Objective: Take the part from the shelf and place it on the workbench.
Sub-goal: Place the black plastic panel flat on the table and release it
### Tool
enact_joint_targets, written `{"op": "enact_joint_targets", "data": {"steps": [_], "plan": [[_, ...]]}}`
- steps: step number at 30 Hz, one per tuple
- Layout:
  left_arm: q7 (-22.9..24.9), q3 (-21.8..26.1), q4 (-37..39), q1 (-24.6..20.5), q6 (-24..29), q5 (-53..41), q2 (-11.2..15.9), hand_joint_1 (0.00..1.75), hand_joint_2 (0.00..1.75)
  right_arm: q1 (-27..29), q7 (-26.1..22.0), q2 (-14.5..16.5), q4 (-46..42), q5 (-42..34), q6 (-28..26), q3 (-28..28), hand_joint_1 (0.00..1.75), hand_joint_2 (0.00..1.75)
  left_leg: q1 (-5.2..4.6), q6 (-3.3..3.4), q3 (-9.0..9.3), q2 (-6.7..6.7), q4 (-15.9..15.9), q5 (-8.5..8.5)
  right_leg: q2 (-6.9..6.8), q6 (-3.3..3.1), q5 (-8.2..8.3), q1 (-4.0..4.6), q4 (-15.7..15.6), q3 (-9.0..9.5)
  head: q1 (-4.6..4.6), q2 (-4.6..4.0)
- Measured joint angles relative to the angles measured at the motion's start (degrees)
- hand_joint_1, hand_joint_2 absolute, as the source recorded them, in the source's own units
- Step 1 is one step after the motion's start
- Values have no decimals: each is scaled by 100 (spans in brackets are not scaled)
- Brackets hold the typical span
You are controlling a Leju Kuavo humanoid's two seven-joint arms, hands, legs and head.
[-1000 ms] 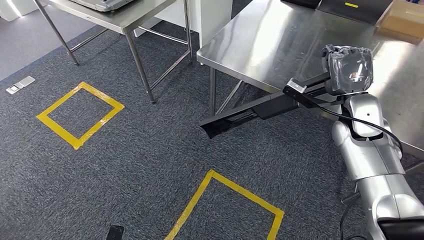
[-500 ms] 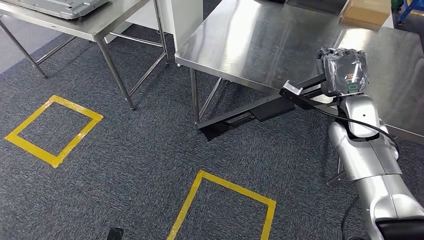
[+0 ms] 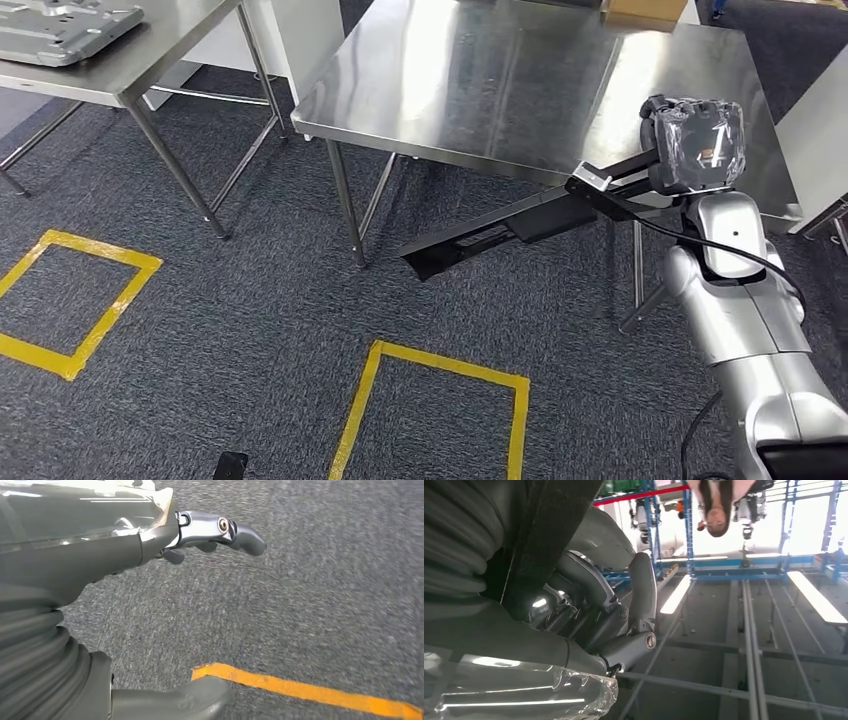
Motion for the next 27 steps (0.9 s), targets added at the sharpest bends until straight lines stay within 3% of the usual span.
{"op": "enact_joint_targets", "data": {"steps": [2,4,5,6,8,9,10,12,14,16,18,20,21,22,24,26,27], "plan": [[-3,-1,0,4,2,-16,6,0,175,1,13,8,-2,1,4,4,175,175,52,-76,-206,-287,514,-332,110,-62,31,-62,-15,7,-11,0],[-3,-1,1,18,3,-27,5,0,175,8,28,21,-2,3,10,15,175,175,92,-138,-538,-473,1297,-707,232,-84,42,-66,-10,-5,-20,0],[-3,-1,2,22,3,-31,8,0,175,16,31,28,-2,3,14,23,175,175,113,-162,-647,-491,1539,-772,302,-87,45,-68,-4,-9,-19,0],[-3,0,2,22,2,-34,12,0,175,24,33,33,-2,4,15,32,175,175,135,-179,-659,-497,1573,-725,374,-86,45,-73,4,-11,-20,0],[-3,0,2,21,2,-45,20,0,175,35,34,37,-2,4,17,42,175,175,196,-207,-372,-568,987,-357,517,-76,41,-94,35,-14,-21,0],[-2,0,2,19,2,-51,22,0,175,35,38,38,-3,4,17,43,175,175,236,-227,-177,-714,594,-201,584,-54,39,-94,56,-29,-21,0],[-2,0,2,20,2,-56,23,0,175,31,42,38,-3,5,17,43,175,175,268,-236,-30,-847,279,-94,647,-21,40,-85,79,-54,-15,0],[-2,-1,2,23,1,-61,21,0,175,25,50,35,-5,8,17,42,175,175,270,-215,56,-989,66,-74,766,75,70,-64,85,-120,-8,0],[-2,-1,2,15,1,-63,13,0,175,31,50,20,-7,13,17,40,175,175,228,-121,53,-858,34,-32,853,171,109,-79,58,-182,-8,0],[-4,-1,1,-6,3,-68,10,0,175,30,53,2,-7,25,17,39,175,175,209,-4,68,-750,-30,22,659,205,2,-80,249,-314,18,0],[-8,1,1,-10,4,-71,17,0,175,18,61,2,-7,46,17,42,175,175,184,68,64,-651,-60,47,353,176,-313,-67,908,-616,57,0],[-14,1,2,-5,-1,-78,18,0,175,21,66,7,-7,78,17,50,175,175,151,89,46,-556,-56,51,263,181,-584,-65,1625,-915,67,0],[-16,1,2,-4,-4,-83,16,0,175,28,67,2,-7,90,18,51,175,175,141,92,40,-519,-54,53,257,205,-607,-65,1733,-933,68,0],[-17,0,2,-5,-5,-90,15,0,175,34,67,-8,-7,95,18,51,175,175,134,94,37,-490,-51,55,254,239,-548,-65,1607,-832,69,0],[-17,0,2,-11,-5,-112,13,0,175,38,67,-37,-7,88,13,44,175,175,127,88,41,-453,-47,54,210,280,-306,-64,804,-364,71,0],[-19,0,2,-17,-6,-132,9,0,175,40,67,-62,-7,82,3,37,175,175,93,62,24,-436,-30,51,169,234,-147,-27,165,-1,65,0],[-20,0,2,-18,-8,-136,10,0,175,48,67,-69,-7,81,-1,36,175,175,78,72,9,-435,-19,53,162,199,-128,-24,56,57,61,0]]}}
